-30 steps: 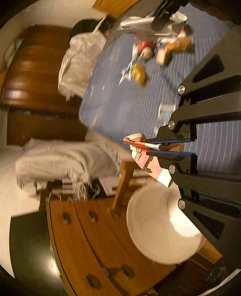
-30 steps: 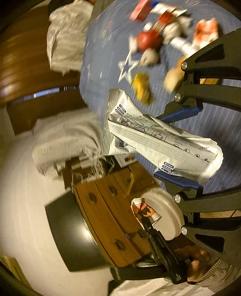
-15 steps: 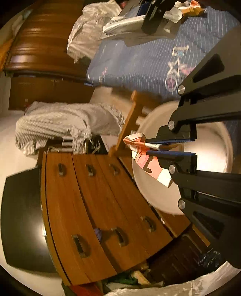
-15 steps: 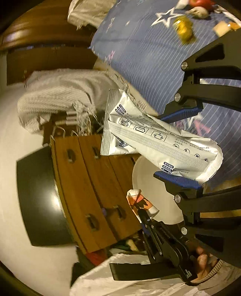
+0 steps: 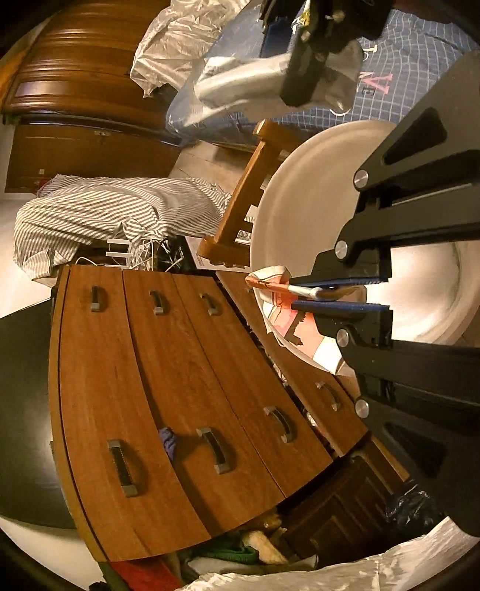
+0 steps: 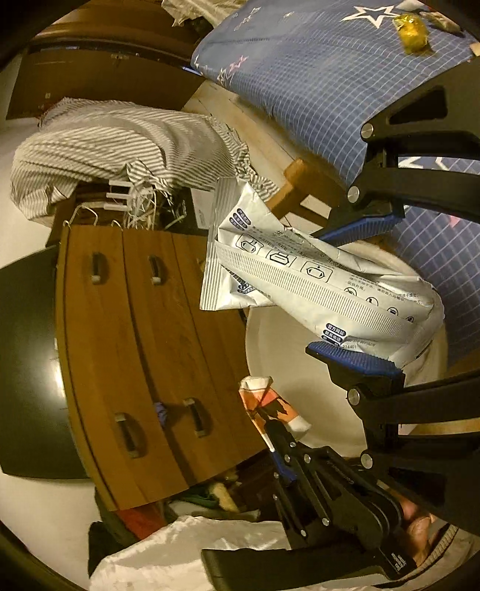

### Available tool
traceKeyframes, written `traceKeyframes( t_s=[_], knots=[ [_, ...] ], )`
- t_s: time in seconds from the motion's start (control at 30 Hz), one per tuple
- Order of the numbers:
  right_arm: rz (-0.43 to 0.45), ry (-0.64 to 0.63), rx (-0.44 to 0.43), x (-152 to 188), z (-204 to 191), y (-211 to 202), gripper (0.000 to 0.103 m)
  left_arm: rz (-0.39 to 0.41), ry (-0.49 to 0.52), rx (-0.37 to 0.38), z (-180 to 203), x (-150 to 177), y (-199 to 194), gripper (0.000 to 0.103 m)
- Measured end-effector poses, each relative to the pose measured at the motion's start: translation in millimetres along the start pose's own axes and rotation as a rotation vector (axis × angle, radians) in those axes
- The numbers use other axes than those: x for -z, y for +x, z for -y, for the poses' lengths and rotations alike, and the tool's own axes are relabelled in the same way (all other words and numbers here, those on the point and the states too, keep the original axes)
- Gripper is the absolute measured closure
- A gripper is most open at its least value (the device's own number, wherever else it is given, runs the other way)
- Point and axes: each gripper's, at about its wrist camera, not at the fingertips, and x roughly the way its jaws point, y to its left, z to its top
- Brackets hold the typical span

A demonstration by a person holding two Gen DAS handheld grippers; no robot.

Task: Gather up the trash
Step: 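Open both grippers over the white bucket to drop the packet and scrap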

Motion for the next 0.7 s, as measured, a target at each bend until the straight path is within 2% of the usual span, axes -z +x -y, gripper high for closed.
traceKeyframes(
  t_s=[0.17, 0.23, 0.33, 0.4, 0.47, 0.7],
  knots=[
    [-0.045, -0.01, -0.02, -0.5, -8.7, 24.7, 0.049, -0.039, -0.007, 0.012, -3.2, 1.4, 19.2, 0.097],
    [-0.071, -0.016, -0.029, 1.9, -10.0, 33.5, 0.046, -0.054, -0.008, 0.005, -3.1, 3.7, 27.4, 0.094],
    [-0.098, -0.008, -0.041, 5.6, -12.1, 45.6, 0.036, -0.108, -0.023, -0.001, -7.1, 8.5, 41.6, 0.09],
    [-0.097, -0.008, -0.05, 8.0, -12.1, 47.1, 0.032, -0.118, -0.041, 0.003, -11.8, 11.7, 44.0, 0.071],
    [-0.091, -0.008, -0.046, 9.4, -11.6, 46.5, 0.032, -0.106, -0.052, 0.004, -15.1, 13.3, 40.3, 0.064],
    [-0.036, 0.053, -0.042, 19.1, 7.4, 20.8, 0.032, -0.074, -0.042, 0.017, -6.1, 10.8, 23.7, 0.063]
  ],
)
